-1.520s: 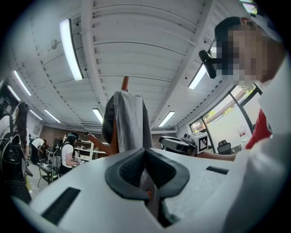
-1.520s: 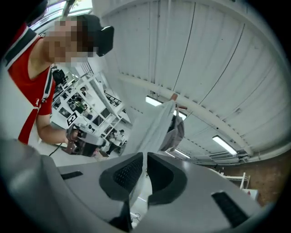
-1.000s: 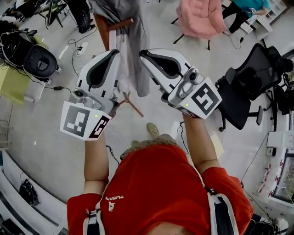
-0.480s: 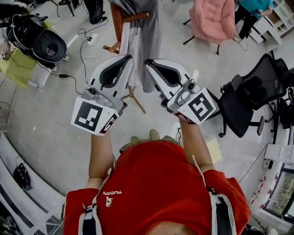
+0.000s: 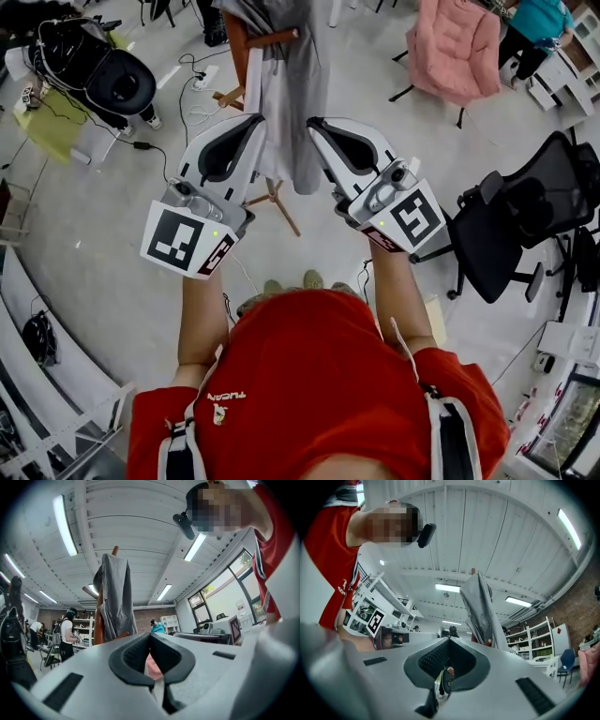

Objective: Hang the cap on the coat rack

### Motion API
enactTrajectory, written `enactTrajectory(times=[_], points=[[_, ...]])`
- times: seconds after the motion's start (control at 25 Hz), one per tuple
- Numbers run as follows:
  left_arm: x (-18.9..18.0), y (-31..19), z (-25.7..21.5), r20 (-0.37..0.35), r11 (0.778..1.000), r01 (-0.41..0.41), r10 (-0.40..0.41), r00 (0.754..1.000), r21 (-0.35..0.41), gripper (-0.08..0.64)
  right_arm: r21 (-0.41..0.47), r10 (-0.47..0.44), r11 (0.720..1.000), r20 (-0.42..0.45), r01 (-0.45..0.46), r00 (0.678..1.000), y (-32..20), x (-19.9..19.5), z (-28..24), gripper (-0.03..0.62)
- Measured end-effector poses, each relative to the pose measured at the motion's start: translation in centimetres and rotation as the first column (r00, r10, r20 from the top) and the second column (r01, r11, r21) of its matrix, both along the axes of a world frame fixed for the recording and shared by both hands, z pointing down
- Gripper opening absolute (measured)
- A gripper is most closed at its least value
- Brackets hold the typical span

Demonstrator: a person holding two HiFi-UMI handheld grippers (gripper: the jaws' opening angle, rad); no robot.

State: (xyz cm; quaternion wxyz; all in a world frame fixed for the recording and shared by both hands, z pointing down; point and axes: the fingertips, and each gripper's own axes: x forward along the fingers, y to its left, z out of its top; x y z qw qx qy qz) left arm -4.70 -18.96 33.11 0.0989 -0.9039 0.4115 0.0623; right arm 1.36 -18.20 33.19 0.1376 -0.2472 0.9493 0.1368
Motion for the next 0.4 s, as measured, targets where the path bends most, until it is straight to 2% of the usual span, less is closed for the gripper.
enactTrajectory(times=[0.4], points=[[-1.5,0.3,-0.8,-0.030,0.999,0.042,-0.042,0.999,0.002,0.009,-0.012,-0.040,0.999,0.004,0.040,0.999,0.0,-0.3,-0.2,0.023]])
